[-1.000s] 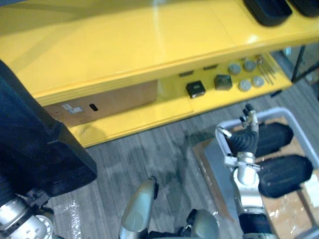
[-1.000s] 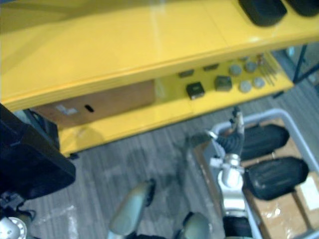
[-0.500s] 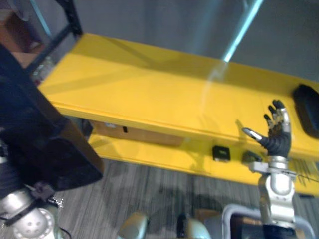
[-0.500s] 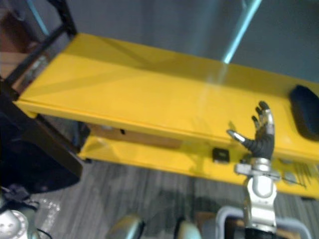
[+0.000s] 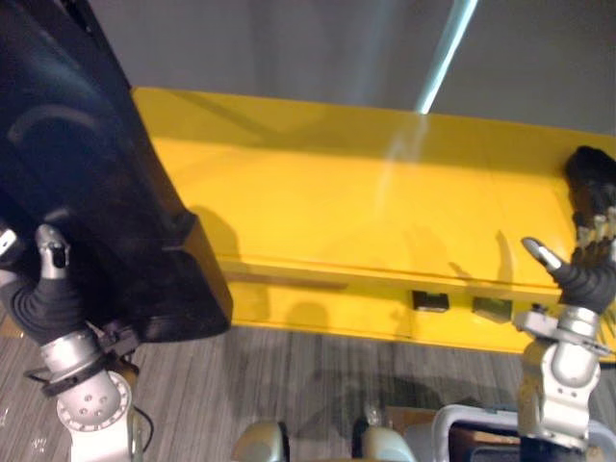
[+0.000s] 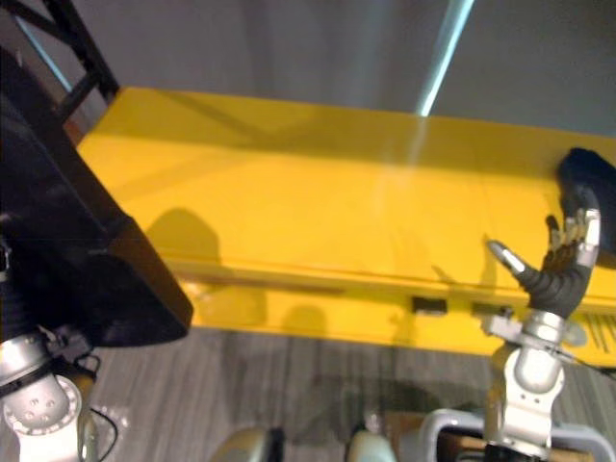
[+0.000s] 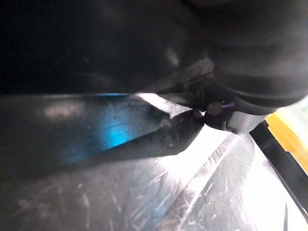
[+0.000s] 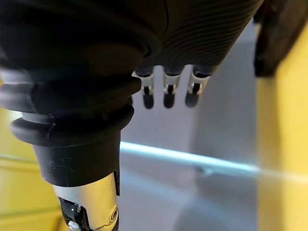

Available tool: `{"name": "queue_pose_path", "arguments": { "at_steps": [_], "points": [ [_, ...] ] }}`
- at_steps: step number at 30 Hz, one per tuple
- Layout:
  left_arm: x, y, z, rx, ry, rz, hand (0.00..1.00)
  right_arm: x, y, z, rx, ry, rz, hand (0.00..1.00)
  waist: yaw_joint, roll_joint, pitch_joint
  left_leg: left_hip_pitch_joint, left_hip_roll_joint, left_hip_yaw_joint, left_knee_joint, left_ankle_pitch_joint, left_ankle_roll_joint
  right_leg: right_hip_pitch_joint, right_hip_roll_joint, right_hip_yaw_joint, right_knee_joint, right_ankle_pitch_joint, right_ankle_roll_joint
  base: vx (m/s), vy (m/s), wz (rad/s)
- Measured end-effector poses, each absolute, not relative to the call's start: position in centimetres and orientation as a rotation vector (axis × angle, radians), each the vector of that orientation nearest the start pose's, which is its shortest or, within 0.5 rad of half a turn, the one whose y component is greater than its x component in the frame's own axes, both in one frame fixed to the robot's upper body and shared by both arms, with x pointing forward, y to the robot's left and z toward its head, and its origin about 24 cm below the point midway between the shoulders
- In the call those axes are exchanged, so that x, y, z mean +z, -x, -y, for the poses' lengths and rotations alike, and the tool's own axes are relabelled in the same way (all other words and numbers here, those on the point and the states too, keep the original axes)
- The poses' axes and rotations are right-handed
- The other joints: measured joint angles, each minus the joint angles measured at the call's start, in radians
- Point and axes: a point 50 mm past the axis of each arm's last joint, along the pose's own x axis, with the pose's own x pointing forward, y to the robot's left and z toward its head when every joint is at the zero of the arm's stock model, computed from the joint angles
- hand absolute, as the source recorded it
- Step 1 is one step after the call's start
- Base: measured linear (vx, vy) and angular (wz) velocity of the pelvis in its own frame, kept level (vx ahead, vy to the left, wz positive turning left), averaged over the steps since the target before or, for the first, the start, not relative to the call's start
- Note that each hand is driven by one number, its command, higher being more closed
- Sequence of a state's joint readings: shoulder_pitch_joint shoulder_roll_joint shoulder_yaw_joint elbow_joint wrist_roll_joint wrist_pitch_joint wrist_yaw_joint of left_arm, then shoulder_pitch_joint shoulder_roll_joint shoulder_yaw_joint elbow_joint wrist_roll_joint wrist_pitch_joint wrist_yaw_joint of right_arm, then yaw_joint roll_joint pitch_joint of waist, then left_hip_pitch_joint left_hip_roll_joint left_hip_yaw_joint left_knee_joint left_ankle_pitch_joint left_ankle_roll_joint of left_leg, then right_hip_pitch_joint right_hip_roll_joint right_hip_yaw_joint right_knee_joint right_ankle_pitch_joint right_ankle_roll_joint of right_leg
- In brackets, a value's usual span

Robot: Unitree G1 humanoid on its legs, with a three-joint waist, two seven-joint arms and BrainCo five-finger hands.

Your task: Walk over and take plastic housings, then place them on the shelf

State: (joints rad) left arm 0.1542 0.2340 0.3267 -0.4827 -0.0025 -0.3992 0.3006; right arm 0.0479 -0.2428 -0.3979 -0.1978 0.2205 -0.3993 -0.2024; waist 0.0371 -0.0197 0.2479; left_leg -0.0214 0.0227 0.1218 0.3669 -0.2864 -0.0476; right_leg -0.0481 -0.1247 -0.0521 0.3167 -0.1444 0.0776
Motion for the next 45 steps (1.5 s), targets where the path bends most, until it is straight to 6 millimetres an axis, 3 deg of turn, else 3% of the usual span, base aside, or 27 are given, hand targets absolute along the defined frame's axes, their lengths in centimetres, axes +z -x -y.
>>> {"name": "queue_pose_path", "arguments": {
  "at_steps": [4,7,11,14,17,19,23,31,35,45],
  "points": [
    [17.3,-19.8,-23.4,0.344,-0.293,0.762,1.00,14.1,-20.0,28.6,-0.558,0.080,0.648,0.00,-0.030,0.004,-0.001,0.036,0.003,0.041,-0.030,0.000,0.000,0.002,0.003,0.026,0.001,0.001,0.003,0.00,0.016,-0.30],
    [16.8,-22.9,-22.8,0.243,-0.289,0.658,1.00,13.9,-19.2,28.9,-0.545,0.109,0.617,0.00,-0.066,0.017,-0.007,0.071,0.005,0.094,-0.057,0.001,0.001,-0.003,0.007,0.058,0.004,0.001,0.003,-0.01,0.017,-0.48],
    [16.8,-27.8,-21.7,0.135,-0.223,0.513,1.00,12.4,-18.4,28.9,-0.479,0.116,0.521,0.00,-0.136,0.028,-0.010,0.112,0.006,0.174,-0.085,0.001,0.001,-0.027,0.021,0.119,0.024,0.001,0.003,-0.02,0.021,-0.54],
    [16.4,-31.1,-21.4,0.134,-0.195,0.384,1.00,11.7,-18.1,28.2,-0.406,0.130,0.471,0.00,-0.188,0.041,-0.009,0.130,0.006,0.225,-0.105,0.001,0.001,-0.053,0.032,0.152,0.041,0.001,0.004,-0.02,0.009,-0.58],
    [15.3,-34.8,-22.8,0.221,-0.215,0.196,1.00,10.9,-18.4,26.8,-0.302,0.122,0.430,0.00,-0.251,0.053,-0.004,0.140,0.002,0.280,-0.128,0.005,0.001,-0.096,0.043,0.188,0.069,-0.002,0.007,-0.03,-0.013,-0.52],
    [15.1,-35.9,-23.5,0.291,-0.201,0.146,1.00,10.6,-18.5,26.4,-0.274,0.114,0.420,0.00,-0.273,0.057,-0.001,0.127,-0.001,0.311,-0.131,0.005,0.001,-0.131,0.046,0.201,0.081,-0.006,0.012,-0.04,-0.030,-0.51],
    [15.8,-37.1,-23.4,0.365,-0.195,0.106,1.00,10.0,-18.7,25.3,-0.217,0.101,0.393,0.00,-0.303,0.072,0.049,0.104,-0.001,0.335,-0.129,0.008,-0.002,-0.177,0.054,0.220,0.099,-0.006,0.012,-0.03,-0.034,-0.23],
    [17.7,-38.3,-24.1,0.513,-0.193,0.029,1.00,9.4,-18.8,24.5,-0.213,0.039,0.366,0.00,-0.314,0.063,0.126,0.047,0.005,0.358,-0.082,0.007,-0.001,-0.240,0.057,0.242,0.132,-0.006,0.010,-0.04,-0.022,-0.06],
    [20.8,-38.5,-25.5,0.597,-0.221,0.058,1.00,9.4,-18.9,23.3,-0.210,-0.049,0.369,0.00,-0.329,0.053,0.159,0.019,0.006,0.369,-0.065,0.003,0.006,-0.269,0.056,0.247,0.143,-0.003,0.014,-0.05,0.006,-0.02],
    [23.2,-38.5,-26.1,0.676,-0.334,0.026,1.00,8.9,-18.3,20.6,-0.156,-0.159,0.340,0.00,-0.348,0.064,0.166,-0.018,0.009,0.418,-0.047,0.000,0.010,-0.333,0.057,0.252,0.181,-0.003,0.014,-0.02,0.006,-0.06]
  ]
}}
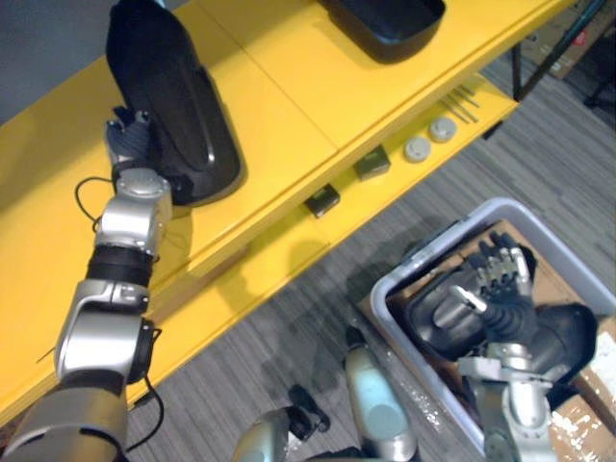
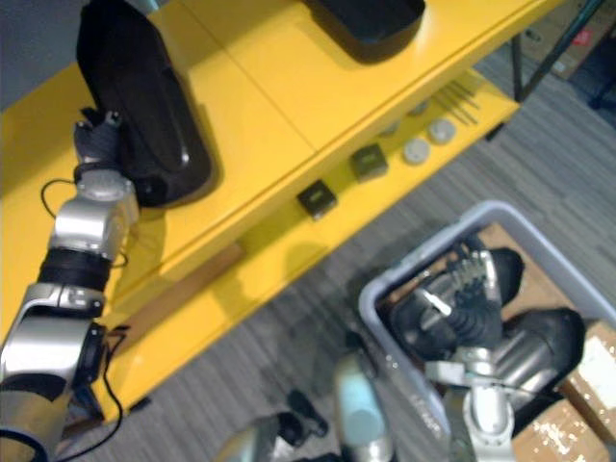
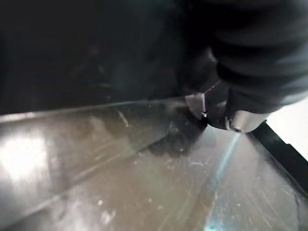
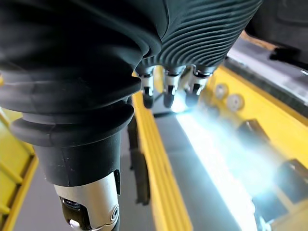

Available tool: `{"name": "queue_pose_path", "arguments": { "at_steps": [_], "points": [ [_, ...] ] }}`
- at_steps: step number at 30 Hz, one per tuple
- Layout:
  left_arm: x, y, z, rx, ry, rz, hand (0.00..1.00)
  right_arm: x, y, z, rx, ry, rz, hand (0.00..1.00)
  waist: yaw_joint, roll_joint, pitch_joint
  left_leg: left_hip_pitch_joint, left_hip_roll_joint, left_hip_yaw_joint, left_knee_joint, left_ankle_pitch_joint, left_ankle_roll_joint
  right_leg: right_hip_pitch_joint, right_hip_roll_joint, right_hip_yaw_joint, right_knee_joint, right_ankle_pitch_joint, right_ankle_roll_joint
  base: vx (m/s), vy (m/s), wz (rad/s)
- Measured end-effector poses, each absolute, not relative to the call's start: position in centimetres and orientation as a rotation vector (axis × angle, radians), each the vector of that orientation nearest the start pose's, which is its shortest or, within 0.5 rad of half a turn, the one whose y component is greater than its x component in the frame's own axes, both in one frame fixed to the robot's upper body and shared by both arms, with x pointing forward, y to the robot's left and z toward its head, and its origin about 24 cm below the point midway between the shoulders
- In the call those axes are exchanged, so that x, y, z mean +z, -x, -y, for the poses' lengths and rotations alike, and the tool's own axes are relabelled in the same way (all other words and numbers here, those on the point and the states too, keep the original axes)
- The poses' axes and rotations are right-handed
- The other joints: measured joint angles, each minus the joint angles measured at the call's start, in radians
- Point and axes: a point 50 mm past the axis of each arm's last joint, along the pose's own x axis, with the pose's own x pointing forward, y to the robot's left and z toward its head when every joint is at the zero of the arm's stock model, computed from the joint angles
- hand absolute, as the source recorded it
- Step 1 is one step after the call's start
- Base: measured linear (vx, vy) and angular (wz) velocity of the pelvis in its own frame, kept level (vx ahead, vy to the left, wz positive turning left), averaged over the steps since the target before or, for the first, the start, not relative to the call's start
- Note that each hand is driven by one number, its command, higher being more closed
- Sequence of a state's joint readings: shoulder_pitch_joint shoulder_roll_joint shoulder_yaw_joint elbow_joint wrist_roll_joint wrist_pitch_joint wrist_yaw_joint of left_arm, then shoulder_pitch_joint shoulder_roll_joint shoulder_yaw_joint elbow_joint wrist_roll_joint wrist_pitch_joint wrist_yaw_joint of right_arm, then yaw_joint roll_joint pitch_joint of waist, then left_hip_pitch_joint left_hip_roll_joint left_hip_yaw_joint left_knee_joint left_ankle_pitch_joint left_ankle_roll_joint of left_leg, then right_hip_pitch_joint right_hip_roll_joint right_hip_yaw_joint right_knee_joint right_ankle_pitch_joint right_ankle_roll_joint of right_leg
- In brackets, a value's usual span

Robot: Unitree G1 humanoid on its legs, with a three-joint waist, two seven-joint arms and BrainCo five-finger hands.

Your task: Walk over and take plastic housings, then place them on the shelf

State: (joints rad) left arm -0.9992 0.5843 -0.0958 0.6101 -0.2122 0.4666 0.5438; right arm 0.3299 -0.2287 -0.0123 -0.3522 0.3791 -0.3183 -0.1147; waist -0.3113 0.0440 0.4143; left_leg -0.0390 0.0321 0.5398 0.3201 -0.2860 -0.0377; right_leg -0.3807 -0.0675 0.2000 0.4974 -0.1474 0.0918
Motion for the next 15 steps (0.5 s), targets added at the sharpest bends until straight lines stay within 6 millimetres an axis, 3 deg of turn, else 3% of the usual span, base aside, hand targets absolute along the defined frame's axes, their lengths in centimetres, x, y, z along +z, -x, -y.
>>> {"name": "queue_pose_path", "arguments": {
  "at_steps": [2,3,15],
  "points": [
    [23.38,-38.49,-26.14,0.688,-0.360,0.014,1.00,8.89,-18.21,20.45,-0.164,-0.167,0.337,0.00,-0.002,0.002,0.001,-0.004,0.000,0.006,0.002,0.000,0.000,-0.007,0.000,0.000,0.001,0.000,0.000,-0.02,0.008,-0.07],
    [23.65,-38.53,-26.07,0.687,-0.366,0.012,0.00,9.06,-18.11,20.43,-0.172,-0.173,0.343,0.00,-0.003,0.005,0.003,-0.010,0.001,0.010,0.005,0.000,0.001,-0.013,0.000,0.001,0.004,0.000,0.000,-0.02,0.008,-0.03],
    [23.56,-38.32,-26.29,0.756,-0.387,-0.033,0.00,9.77,-17.82,19.56,-0.145,-0.226,0.357,0.00,-0.003,0.009,0.005,-0.034,0.014,0.051,0.039,-0.007,0.011,-0.042,0.000,0.006,0.024,0.001,0.000,-0.02,0.015,-0.01]
  ]
}}
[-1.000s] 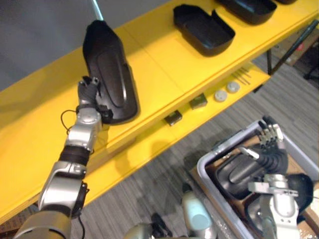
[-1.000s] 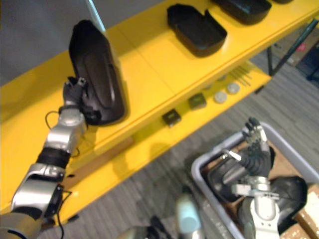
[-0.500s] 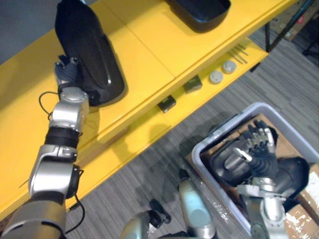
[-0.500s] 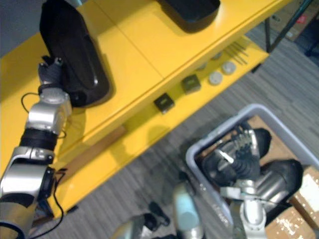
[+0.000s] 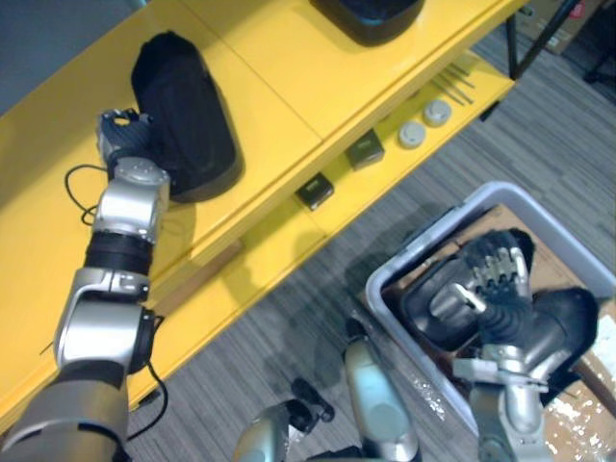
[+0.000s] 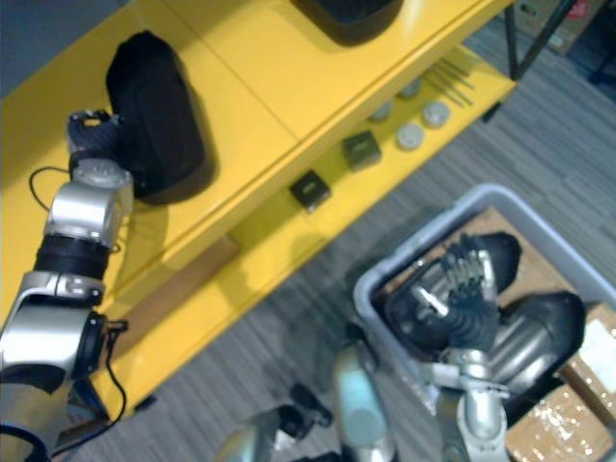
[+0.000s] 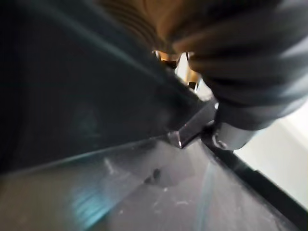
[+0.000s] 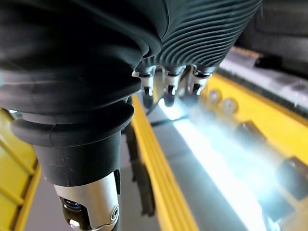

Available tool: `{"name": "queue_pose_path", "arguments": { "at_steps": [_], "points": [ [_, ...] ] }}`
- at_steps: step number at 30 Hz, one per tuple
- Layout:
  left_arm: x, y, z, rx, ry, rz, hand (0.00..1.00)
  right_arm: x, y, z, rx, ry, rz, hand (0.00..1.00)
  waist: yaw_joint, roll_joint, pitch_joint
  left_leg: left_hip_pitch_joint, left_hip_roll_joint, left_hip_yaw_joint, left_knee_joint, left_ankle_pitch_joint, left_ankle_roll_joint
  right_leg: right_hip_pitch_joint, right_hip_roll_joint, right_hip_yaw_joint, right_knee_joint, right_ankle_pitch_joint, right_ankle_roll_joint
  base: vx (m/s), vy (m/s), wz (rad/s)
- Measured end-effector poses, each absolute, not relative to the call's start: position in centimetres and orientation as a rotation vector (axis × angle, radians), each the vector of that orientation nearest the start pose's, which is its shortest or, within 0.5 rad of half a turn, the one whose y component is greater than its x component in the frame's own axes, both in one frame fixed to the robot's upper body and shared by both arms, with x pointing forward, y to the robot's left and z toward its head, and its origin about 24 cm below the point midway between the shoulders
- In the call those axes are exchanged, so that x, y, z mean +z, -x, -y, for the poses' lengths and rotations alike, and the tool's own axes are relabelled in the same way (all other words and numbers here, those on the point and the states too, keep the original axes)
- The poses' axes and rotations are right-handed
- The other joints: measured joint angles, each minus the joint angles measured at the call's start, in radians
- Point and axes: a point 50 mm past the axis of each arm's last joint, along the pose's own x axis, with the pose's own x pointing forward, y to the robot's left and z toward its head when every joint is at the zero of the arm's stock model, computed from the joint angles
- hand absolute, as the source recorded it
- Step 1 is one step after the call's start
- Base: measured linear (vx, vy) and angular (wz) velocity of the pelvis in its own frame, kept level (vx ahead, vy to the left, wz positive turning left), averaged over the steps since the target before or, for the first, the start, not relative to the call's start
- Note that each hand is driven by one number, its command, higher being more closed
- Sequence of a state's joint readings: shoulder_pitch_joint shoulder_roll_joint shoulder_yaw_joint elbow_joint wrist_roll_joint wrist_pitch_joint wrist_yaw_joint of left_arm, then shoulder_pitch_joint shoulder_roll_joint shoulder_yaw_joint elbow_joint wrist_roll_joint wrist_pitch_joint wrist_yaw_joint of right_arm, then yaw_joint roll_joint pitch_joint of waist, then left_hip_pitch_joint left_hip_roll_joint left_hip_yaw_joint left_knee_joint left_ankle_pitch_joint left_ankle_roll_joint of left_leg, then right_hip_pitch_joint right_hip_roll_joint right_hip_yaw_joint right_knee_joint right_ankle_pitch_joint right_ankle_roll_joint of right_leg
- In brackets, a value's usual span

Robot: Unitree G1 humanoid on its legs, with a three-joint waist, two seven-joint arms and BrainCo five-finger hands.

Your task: Walk over and take plastic housings, then place them on the shelf

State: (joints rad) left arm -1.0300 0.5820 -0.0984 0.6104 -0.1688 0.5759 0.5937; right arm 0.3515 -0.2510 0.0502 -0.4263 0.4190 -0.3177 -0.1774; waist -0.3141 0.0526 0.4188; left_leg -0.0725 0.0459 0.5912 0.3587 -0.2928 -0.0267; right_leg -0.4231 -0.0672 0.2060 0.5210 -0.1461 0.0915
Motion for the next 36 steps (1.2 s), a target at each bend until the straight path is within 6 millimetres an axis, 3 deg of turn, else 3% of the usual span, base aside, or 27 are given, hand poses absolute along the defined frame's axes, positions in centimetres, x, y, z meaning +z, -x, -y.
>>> {"name": "queue_pose_path", "arguments": {
  "at_steps": [9,12,16,19,21,22,27,29,31,35,36],
  "points": [
    [24.3,-37.1,-27.5,1.042,-0.180,0.053,0.00,9.4,-17.6,19.1,-0.135,-0.235,0.335,0.00,0.001,0.001,0.000,-0.022,0.017,0.024,0.021,0.000,0.001,-0.020,0.007,0.003,0.003,0.010,-0.006,-0.01,0.004,0.00],
    [26.2,-35.7,-28.9,1.209,-0.015,0.207,0.00,9.5,-17.3,19.1,-0.119,-0.230,0.352,0.00,0.000,0.002,-0.001,-0.012,0.017,0.021,0.017,0.000,0.001,-0.008,0.007,0.002,0.004,0.010,-0.006,-0.01,0.008,0.01],
    [29.6,-34.1,-29.3,1.322,0.013,0.483,0.00,10.3,-17.3,19.1,-0.066,-0.150,0.428,0.00,0.003,0.005,-0.005,0.012,0.009,0.015,-0.004,0.001,0.001,0.016,-0.001,-0.012,-0.002,0.010,-0.006,-0.03,0.025,0.09],
    [31.3,-32.8,-30.1,1.366,0.018,0.701,0.00,12.2,-18.4,21.4,-0.073,0.014,0.585,0.00,0.003,0.027,-0.045,0.041,0.004,-0.011,-0.032,0.013,0.002,0.062,-0.011,-0.034,-0.033,0.010,-0.005,0.00,0.033,0.19],
    [31.8,-32.3,-30.1,1.350,0.013,0.828,0.00,13.8,-20.7,23.9,-0.123,0.063,0.680,0.00,0.009,0.040,-0.082,0.060,-0.006,-0.044,-0.062,0.031,0.002,0.095,-0.022,-0.060,-0.056,0.012,-0.005,0.03,0.012,0.32],
    [31.8,-32.1,-30.1,1.358,0.010,0.854,0.00,14.2,-21.3,24.2,-0.128,0.068,0.701,0.00,0.013,0.042,-0.083,0.069,-0.007,-0.052,-0.066,0.035,0.002,0.108,-0.023,-0.066,-0.060,0.012,-0.006,0.01,0.003,0.24],
    [26.9,-31.0,-30.5,1.359,0.074,0.897,0.00,18.4,-25.3,23.4,-0.097,0.058,0.857,0.00,0.048,0.069,-0.125,0.121,-0.029,-0.135,-0.126,0.085,0.000,0.180,-0.051,-0.130,-0.078,0.009,-0.010,-0.01,-0.020,0.37],
    [24.0,-29.5,-29.5,1.320,0.106,0.916,0.00,19.4,-26.5,22.9,-0.084,0.046,0.861,0.00,0.096,0.069,-0.151,0.132,-0.038,-0.177,-0.155,0.102,-0.001,0.201,-0.060,-0.164,-0.081,0.007,-0.013,-0.05,-0.026,0.43],
    [21.8,-27.8,-29.4,1.302,0.074,0.905,0.00,19.5,-27.0,22.4,-0.071,0.041,0.840,0.00,0.121,0.068,-0.167,0.145,-0.046,-0.207,-0.189,0.119,-0.003,0.222,-0.069,-0.191,-0.096,0.007,-0.013,-0.05,-0.020,0.47],
    [15.2,-22.0,-28.7,1.218,0.000,0.738,0.00,17.3,-27.9,21.4,-0.102,0.026,0.691,0.00,0.200,0.063,-0.205,0.163,-0.062,-0.296,-0.233,0.155,0.000,0.288,-0.095,-0.278,-0.150,0.012,-0.012,-0.02,-0.001,0.62],
    [14.5,-21.4,-28.6,1.202,-0.023,0.701,0.00,16.9,-28.0,21.3,-0.103,0.021,0.671,0.00,0.212,0.062,-0.209,0.160,-0.062,-0.309,-0.233,0.157,0.001,0.297,-0.098,-0.290,-0.157,0.014,-0.012,-0.01,0.004,0.55]
  ]
}}
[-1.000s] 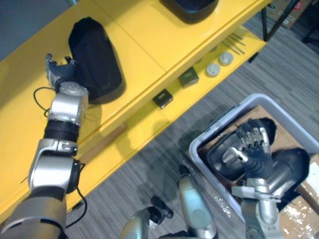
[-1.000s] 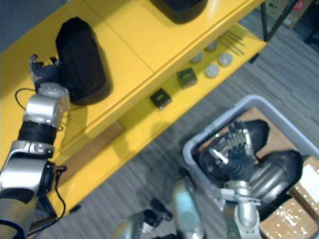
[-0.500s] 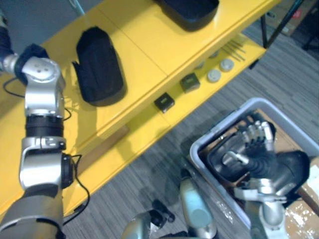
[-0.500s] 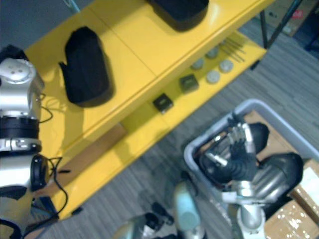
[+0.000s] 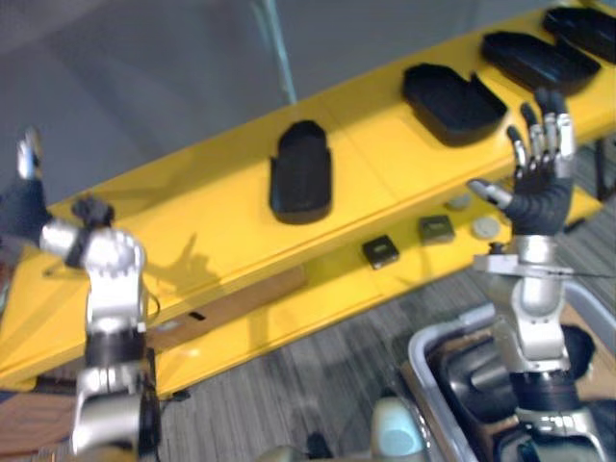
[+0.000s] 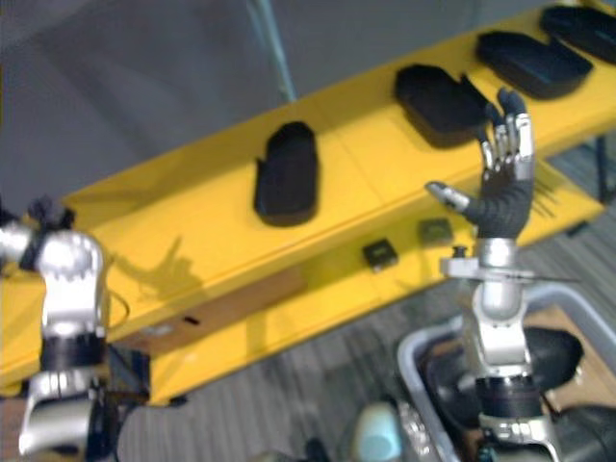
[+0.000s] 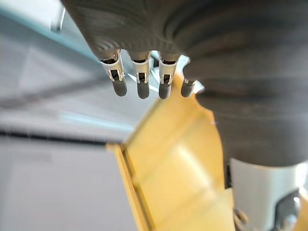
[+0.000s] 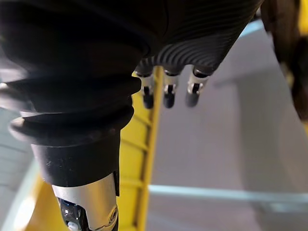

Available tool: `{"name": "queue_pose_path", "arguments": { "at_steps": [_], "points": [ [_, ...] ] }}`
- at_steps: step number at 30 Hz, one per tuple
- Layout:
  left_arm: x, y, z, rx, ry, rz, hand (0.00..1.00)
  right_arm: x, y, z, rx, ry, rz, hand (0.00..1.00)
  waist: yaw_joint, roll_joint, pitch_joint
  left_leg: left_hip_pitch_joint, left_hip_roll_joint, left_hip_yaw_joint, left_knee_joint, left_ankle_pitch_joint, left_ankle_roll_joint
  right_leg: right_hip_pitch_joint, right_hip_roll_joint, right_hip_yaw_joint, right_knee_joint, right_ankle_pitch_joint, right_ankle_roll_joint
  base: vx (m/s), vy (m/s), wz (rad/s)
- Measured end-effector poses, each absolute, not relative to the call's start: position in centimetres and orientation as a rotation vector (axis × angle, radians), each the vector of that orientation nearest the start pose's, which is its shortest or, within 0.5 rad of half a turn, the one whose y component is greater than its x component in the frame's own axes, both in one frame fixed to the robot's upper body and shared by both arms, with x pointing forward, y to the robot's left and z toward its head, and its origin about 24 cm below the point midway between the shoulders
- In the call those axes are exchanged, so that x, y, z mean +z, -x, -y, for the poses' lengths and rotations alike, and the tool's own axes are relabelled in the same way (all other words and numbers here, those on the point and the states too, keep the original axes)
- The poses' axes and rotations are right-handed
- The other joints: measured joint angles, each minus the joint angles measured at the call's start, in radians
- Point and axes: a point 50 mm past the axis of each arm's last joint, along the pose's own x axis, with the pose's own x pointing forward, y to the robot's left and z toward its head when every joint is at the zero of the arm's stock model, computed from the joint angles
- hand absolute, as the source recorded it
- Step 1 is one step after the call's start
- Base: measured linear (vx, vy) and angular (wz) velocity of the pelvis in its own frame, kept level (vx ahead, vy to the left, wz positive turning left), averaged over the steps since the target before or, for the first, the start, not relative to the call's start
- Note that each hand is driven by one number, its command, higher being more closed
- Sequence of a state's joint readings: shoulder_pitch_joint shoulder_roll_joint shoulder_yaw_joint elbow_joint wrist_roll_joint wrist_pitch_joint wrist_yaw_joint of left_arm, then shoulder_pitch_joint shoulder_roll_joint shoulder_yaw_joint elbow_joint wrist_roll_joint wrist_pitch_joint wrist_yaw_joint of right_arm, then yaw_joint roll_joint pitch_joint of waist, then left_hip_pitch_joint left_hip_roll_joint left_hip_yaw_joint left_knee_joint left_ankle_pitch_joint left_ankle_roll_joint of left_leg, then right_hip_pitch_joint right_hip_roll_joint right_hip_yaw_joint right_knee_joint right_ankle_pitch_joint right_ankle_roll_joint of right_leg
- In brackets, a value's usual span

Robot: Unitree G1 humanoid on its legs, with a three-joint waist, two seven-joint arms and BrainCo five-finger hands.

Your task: Walk over and take plastic housings, then place them on the shelf

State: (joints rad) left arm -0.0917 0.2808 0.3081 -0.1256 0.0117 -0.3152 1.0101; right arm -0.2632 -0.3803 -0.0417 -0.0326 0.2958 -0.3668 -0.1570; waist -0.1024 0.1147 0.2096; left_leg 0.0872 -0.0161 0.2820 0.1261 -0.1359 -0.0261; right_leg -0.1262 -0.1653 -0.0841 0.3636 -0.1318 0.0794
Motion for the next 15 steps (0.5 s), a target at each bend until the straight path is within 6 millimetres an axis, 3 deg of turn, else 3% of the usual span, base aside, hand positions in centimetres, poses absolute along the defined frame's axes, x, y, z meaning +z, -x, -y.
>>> {"name": "queue_pose_path", "arguments": {
  "at_steps": [3,6,10,15],
  "points": [
    [10.2,-18.6,-28.7,1.142,-0.112,0.442,0.00,15.2,-28.0,20.5,-0.127,0.000,0.593,0.00,0.052,-0.002,-0.006,-0.008,-0.002,-0.058,-0.001,0.007,0.002,0.051,-0.011,-0.060,-0.049,0.016,0.004,-0.01,0.006,0.52],
    [6.3,-16.5,-28.9,1.143,-0.153,0.209,0.00,14.6,-28.1,20.1,-0.158,-0.001,0.563,0.00,0.083,-0.009,-0.015,-0.043,-0.002,-0.090,0.014,0.010,0.006,0.066,-0.015,-0.104,-0.096,0.043,0.005,-0.01,0.020,0.44],
    [-0.9,-13.2,-28.9,1.167,-0.148,-0.176,0.00,13.2,-29.2,20.4,-0.224,0.040,0.487,0.00,0.115,-0.022,-0.017,-0.055,-0.002,-0.126,0.045,0.005,0.011,0.122,-0.012,-0.145,-0.159,0.074,0.011,0.01,0.033,0.24],
    [-6.4,-9.8,-27.7,1.089,-0.141,-0.460,0.00,14.7,-31.5,19.8,-0.157,-0.015,0.499,0.00,0.154,-0.040,-0.020,-0.076,0.001,-0.140,0.081,-0.007,0.017,0.133,-0.011,-0.161,-0.170,0.083,0.008,-0.04,0.029,0.10]
  ]
}}
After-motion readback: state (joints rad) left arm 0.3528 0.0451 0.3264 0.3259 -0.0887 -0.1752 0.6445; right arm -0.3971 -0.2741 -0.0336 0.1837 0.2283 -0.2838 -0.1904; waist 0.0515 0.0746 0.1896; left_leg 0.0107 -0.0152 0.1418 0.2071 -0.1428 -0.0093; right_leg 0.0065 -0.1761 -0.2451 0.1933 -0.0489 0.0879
